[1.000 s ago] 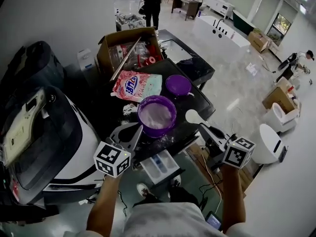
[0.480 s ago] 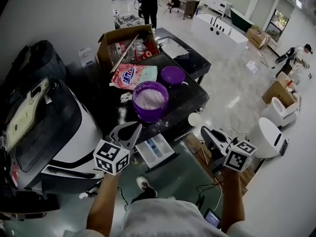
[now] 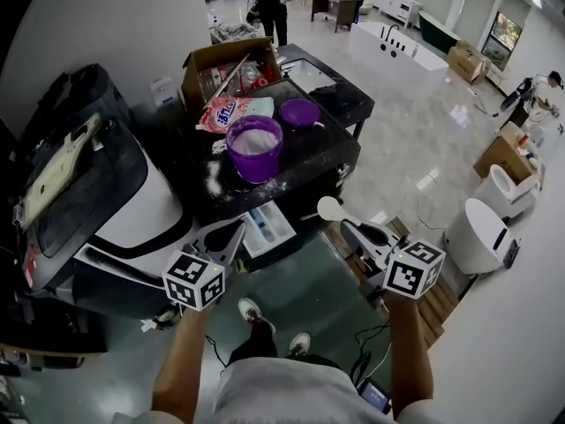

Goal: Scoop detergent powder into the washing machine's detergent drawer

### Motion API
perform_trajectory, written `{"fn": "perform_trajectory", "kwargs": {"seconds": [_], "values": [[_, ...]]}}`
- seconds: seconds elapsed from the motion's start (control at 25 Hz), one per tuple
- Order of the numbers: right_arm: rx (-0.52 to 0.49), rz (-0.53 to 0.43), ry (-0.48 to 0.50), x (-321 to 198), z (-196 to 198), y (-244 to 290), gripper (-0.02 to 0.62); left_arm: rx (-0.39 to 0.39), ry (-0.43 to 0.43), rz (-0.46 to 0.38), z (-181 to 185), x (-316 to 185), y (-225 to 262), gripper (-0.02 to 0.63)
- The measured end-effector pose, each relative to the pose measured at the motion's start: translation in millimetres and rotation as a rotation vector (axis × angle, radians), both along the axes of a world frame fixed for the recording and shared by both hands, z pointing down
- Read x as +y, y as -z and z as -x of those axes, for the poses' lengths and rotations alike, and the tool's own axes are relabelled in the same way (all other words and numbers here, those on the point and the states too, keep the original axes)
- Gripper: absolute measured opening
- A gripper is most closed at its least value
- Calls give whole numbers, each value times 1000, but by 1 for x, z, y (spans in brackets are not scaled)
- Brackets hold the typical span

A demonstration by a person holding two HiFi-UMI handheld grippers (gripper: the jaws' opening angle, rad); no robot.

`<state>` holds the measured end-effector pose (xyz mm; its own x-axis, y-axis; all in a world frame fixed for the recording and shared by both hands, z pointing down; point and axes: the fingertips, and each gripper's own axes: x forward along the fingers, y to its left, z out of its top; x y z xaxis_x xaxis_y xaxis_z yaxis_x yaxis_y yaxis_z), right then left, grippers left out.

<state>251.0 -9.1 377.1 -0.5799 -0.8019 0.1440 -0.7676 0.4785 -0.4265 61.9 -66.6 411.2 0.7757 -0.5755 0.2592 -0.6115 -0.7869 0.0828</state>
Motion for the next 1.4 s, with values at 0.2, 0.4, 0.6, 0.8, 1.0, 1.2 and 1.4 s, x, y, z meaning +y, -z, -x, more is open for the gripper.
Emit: {"fn": "perform_trajectory", "kwargs": {"seconds": [0.2,0.4,0.6,0.8,1.0,1.2,1.4], "values": [[34,20,0,23,5,-7,2,-7,12,22,8,26,-6,11],[62,36,4,24,23,-14,2,-14,17,31,29,28,-10,11],[81,44,-15,12,45,-23,2,-23,11,41,57,23,-18,11],[84,74,-27,-4,67,-37,2,-30,17,69,86,12,-34,11],[124,111,10,-24,91,-54,2,-41,33,91,106,5,-48,11],[218,132,43,-59,113,-82,2,-80,28,109,124,-7,-66,11],[341,156,114,-89,137,-123,2,-82,35,136,137,-25,-82,11]]}}
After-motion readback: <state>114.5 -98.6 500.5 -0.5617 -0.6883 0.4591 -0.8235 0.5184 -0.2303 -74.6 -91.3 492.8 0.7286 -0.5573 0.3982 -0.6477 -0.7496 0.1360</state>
